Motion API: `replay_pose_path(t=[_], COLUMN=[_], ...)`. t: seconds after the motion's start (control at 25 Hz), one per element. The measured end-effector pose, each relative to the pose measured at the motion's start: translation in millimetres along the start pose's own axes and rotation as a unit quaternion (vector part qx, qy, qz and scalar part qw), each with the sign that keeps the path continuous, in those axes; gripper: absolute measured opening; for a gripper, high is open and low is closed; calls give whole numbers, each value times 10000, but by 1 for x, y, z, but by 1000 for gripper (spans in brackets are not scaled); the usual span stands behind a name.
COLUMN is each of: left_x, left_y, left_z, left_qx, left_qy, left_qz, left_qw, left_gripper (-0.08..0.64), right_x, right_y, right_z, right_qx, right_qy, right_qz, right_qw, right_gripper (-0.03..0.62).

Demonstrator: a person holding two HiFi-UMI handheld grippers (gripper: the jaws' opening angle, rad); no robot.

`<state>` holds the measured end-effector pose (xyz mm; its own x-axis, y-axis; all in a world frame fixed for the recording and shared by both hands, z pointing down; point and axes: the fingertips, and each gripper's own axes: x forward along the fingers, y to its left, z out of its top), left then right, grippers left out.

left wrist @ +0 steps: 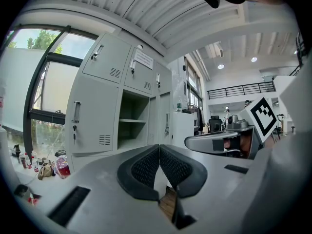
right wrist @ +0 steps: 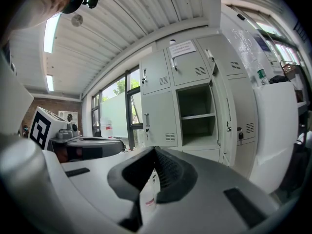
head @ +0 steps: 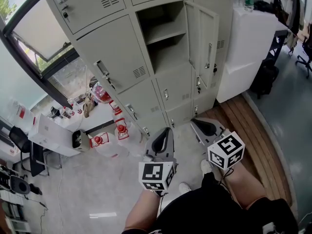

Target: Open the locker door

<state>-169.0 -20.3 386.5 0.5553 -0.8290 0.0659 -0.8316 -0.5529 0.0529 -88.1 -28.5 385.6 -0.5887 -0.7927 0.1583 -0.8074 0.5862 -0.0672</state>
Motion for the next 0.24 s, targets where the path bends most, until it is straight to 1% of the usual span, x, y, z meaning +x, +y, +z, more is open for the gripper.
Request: replay_pose_path(t=[0.24], left_x=[1], left_y=[-5], left_z=[-2], left_qx=[-37], left_qy=[-6], left_qz=[-58], left_qw=[10000], left_gripper=[18], right_x=[-4], right_y=[1], right_z=[-2], right_qx=[-10], right_qy=[29], right_qz=[-24], right_qw=[10000], right_gripper=[54])
